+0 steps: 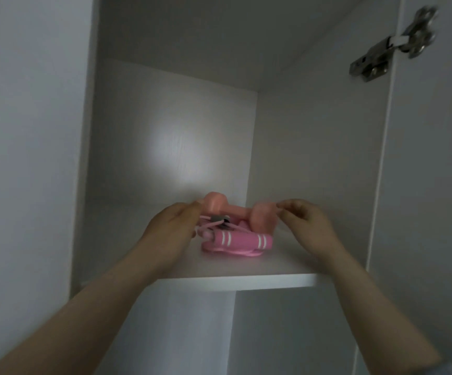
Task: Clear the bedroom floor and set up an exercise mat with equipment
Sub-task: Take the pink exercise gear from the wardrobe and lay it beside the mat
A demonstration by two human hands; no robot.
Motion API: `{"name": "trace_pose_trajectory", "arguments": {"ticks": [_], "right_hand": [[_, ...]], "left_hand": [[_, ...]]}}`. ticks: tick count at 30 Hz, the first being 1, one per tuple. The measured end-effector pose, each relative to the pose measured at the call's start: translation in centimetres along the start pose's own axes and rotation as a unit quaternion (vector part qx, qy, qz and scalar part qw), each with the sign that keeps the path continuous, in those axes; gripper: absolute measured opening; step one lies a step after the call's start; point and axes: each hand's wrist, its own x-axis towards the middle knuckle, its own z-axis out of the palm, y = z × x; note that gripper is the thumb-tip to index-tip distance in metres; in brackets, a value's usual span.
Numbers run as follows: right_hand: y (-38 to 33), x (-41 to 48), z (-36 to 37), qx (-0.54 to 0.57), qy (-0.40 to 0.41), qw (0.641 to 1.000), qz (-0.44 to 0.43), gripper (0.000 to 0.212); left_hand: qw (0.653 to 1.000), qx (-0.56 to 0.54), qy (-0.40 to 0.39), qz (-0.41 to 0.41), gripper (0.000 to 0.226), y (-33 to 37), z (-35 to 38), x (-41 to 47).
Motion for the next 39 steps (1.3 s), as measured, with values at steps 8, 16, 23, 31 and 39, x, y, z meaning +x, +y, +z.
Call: {"name": "trace_pose_trajectory", "arguments": {"ticks": [8,16,23,31,39], "right_hand": [[0.4,7.1,2.1,-0.178,-0.097,0.979,-0.034,0.034],[0.2,11.5,6.7,-0.295,-0.186,0.935,-0.059,0.052],[0.3,11.6,7.7,-0.421,-0.208,0.881,-0.064,0.034],[0.0,12.2,8.2,-0.438,-0.22,0.871,-0.029,0.035],[1.6,11.2,6.0,-0.316,-0.128,0.94,0.002,0.026]], "left_hand": [[0.996,0.084,0.019,0.0,0.042,1.5,1.7,3.6],[0.985,0.159,0.064,0.028,0.061,0.9,1.1,5.9],[0.98,0.17,0.086,0.059,0.058,0.6,1.1,5.6],[0.974,0.191,0.099,0.072,0.055,0.4,0.9,5.2],[0.972,0.203,0.089,0.075,0.058,0.3,1.0,5.2]]}}
